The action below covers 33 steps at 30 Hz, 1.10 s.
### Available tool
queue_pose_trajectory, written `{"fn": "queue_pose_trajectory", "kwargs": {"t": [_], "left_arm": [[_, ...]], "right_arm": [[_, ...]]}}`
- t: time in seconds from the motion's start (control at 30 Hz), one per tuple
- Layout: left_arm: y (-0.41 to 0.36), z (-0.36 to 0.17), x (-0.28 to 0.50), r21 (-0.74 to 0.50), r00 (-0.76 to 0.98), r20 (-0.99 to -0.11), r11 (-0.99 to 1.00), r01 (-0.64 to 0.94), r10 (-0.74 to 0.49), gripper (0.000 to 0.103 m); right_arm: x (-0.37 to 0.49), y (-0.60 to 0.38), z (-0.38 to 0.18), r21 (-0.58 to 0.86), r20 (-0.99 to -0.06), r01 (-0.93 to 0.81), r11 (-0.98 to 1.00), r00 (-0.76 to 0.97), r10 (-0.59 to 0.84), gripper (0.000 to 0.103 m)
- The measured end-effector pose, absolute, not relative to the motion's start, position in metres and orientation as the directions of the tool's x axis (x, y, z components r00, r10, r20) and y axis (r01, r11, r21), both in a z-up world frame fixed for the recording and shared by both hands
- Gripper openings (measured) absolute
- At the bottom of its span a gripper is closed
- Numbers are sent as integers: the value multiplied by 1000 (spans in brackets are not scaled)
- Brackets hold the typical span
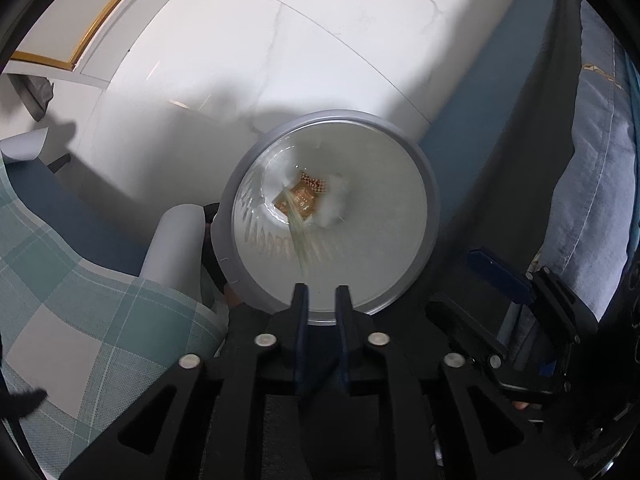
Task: Collect trash
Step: 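Lower both grippers over the bin and open both to drop wrapper and foam, then move both open grippers back over the table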
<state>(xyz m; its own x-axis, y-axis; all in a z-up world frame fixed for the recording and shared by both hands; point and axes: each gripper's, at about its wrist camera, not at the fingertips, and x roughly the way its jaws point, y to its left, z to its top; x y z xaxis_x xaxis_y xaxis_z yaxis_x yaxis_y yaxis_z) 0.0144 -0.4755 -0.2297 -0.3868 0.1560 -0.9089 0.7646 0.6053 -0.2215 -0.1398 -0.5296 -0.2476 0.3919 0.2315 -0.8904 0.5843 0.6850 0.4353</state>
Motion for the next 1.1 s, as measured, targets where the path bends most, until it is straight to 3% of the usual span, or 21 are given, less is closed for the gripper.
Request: {"fn": "queue_pose_trajectory", "kwargs": {"t": [0.23, 0.37, 0.5, 0.7, 1.1], "left_arm": [[-472, -224, 18, -181, -332, -930, 592, 785, 156, 36], [-468, -211, 21, -138, -261, -956, 583, 801, 133, 42], [-468, -177, 27, -102, -158, -986, 579, 809, 47, 44], [-464, -118, 30, -61, 5, -994, 579, 813, -112, 63], [-381, -10, 61, -39, 313, -896, 758, 652, -315, 70]], "right_arm": [[-146, -529, -235, 424, -891, 587, 690, 408, 200, 53], [-152, -534, -218, 417, -886, 591, 690, 435, 162, 57], [-158, -540, -194, 410, -873, 591, 695, 475, 112, 59], [-160, -544, -152, 393, -846, 574, 718, 532, 37, 63], [-152, -524, -57, 359, -727, 476, 803, 682, -79, 68]]}}
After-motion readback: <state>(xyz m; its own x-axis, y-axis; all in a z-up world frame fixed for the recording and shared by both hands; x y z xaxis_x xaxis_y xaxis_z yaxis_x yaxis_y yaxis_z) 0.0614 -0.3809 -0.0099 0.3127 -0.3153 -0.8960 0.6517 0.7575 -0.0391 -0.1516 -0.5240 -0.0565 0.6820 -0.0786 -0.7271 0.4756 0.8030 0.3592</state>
